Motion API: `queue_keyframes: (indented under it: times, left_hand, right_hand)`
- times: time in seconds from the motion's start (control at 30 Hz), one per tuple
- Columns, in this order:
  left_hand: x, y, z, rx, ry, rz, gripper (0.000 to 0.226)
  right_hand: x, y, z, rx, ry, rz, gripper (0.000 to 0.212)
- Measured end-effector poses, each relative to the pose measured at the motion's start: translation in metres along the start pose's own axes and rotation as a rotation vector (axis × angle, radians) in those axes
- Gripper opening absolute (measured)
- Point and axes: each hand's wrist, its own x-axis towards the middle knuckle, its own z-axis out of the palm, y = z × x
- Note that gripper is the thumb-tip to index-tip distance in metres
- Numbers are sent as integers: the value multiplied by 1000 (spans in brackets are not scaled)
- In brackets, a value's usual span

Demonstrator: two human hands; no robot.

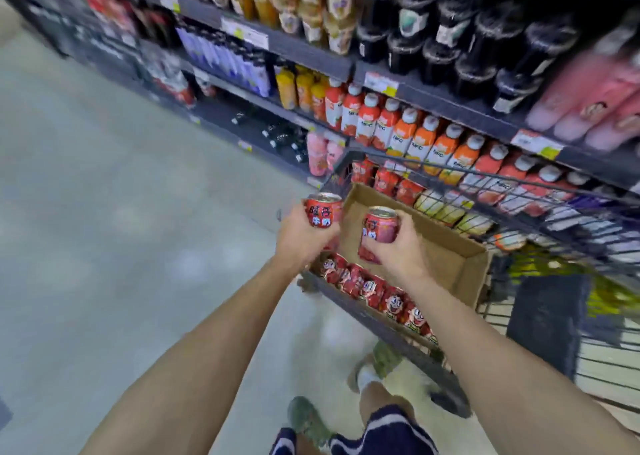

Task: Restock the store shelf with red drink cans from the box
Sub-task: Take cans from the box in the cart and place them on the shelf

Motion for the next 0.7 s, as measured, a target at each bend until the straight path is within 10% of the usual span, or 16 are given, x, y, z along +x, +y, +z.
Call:
queue_keyframes:
  times: [0.7]
  left_hand:
    - [-65,78,-256,-132,388,287,63]
  right_hand:
    - [-106,-253,30,-84,-49,-579,75]
